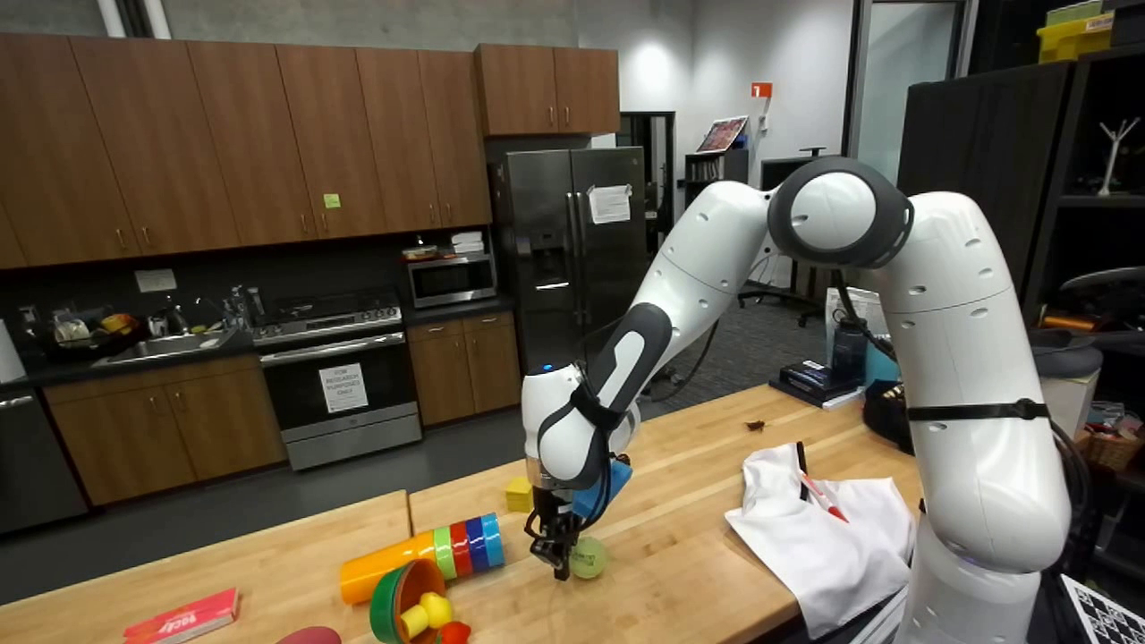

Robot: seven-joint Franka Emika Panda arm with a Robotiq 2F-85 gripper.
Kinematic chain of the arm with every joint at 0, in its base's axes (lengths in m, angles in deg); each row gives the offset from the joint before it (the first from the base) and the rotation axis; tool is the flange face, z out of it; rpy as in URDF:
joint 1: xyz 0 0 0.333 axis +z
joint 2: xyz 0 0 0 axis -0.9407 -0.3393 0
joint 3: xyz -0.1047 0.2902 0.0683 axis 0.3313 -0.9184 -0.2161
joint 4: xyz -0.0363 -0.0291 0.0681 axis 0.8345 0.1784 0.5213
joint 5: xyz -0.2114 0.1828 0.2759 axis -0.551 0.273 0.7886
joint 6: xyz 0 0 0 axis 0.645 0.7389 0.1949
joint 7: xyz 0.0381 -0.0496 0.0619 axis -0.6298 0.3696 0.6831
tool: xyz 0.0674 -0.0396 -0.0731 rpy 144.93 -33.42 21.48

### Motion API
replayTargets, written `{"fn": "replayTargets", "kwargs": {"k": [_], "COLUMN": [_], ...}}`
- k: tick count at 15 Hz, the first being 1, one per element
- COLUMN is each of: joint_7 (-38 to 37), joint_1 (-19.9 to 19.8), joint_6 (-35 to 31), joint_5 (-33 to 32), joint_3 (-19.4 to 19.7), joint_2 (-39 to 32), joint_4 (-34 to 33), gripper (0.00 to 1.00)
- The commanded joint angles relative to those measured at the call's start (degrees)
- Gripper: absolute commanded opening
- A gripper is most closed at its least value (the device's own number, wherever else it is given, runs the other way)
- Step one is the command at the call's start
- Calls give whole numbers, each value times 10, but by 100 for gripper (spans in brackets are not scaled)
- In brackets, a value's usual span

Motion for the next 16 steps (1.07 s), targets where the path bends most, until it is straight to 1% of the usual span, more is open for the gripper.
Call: {"fn": "replayTargets", "kwargs": {"k": [1, 5, 7, 11, 16], "joint_7": [-26, -21, -26, -58, -99], "joint_1": [7, 9, 11, 19, 24], "joint_6": [-21, -76, -88, -74, -73], "joint_5": [-4, -36, -48, -73, -99], "joint_3": [15, 32, 40, 66, 95], "joint_2": [-1, -4, -9, -5, 1], "joint_4": [1, 12, 14, 18, 21], "gripper": [0, 0, 0, 0, 0]}}
